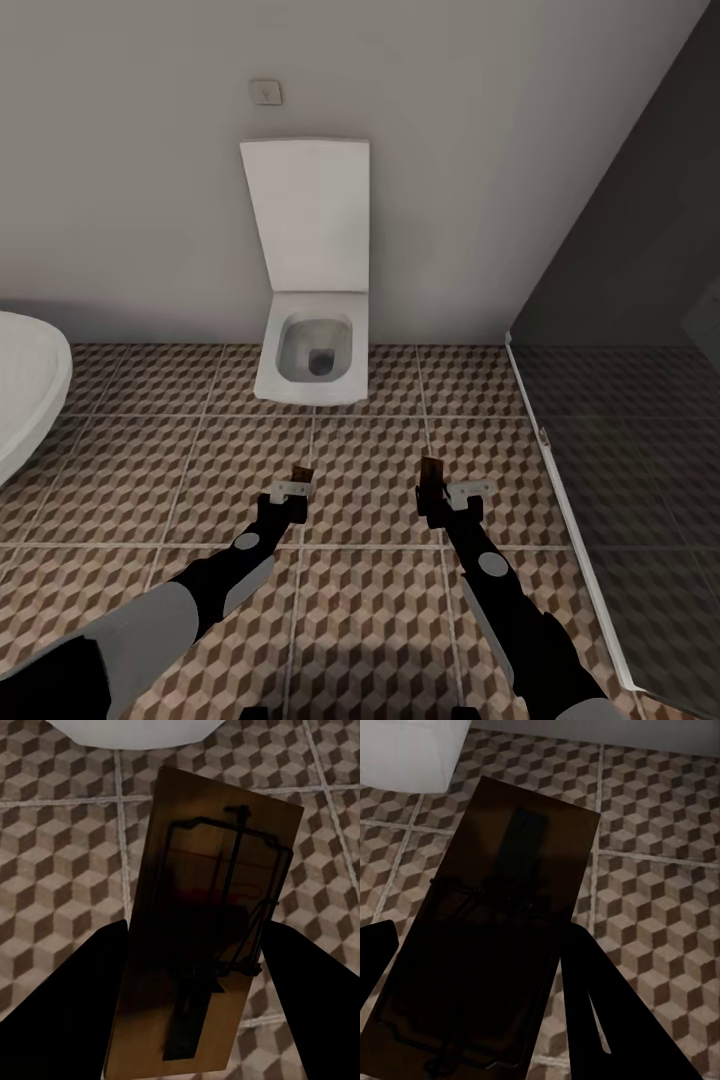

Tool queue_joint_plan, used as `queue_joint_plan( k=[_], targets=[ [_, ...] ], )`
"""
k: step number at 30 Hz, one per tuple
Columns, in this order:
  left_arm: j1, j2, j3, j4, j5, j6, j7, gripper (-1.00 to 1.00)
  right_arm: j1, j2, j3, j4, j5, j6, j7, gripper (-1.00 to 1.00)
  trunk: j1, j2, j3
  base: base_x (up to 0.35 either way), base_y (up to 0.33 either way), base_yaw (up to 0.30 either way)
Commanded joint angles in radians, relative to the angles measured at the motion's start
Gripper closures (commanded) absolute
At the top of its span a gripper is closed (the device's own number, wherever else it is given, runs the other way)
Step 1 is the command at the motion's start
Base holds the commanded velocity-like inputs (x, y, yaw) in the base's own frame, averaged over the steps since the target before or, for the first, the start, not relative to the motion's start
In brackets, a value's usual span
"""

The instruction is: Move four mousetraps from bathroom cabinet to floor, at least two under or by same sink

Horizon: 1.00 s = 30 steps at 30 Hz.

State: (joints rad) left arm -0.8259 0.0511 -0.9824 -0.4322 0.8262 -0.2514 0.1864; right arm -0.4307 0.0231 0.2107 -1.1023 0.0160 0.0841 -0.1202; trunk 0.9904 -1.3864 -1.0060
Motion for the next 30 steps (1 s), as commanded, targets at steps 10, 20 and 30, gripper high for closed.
queue_joint_plan(
  k=[10, 20, 30],
  targets=[
    [-0.001, 0.001, -0.009, -0.002, 0.005, -0.003, 0.008, 1.00, 0.000, 0.000, 0.003, -0.004, 0.001, 0.006, -0.010, 1.00, 0.038, -0.071, -0.045, 0.000, 0.000, 0.000],
    [-0.001, 0.001, -0.009, -0.009, 0.005, -0.003, 0.008, 1.00, 0.000, 0.001, 0.003, -0.004, 0.001, 0.006, -0.011, 1.00, 0.077, -0.141, -0.092, 0.000, 0.000, 0.000],
    [-0.001, 0.000, -0.009, -0.010, 0.005, -0.003, 0.008, 1.00, 0.000, 0.001, 0.003, -0.004, 0.001, 0.006, -0.011, 1.00, 0.115, -0.211, -0.139, 0.000, 0.000, 0.000]
  ],
)
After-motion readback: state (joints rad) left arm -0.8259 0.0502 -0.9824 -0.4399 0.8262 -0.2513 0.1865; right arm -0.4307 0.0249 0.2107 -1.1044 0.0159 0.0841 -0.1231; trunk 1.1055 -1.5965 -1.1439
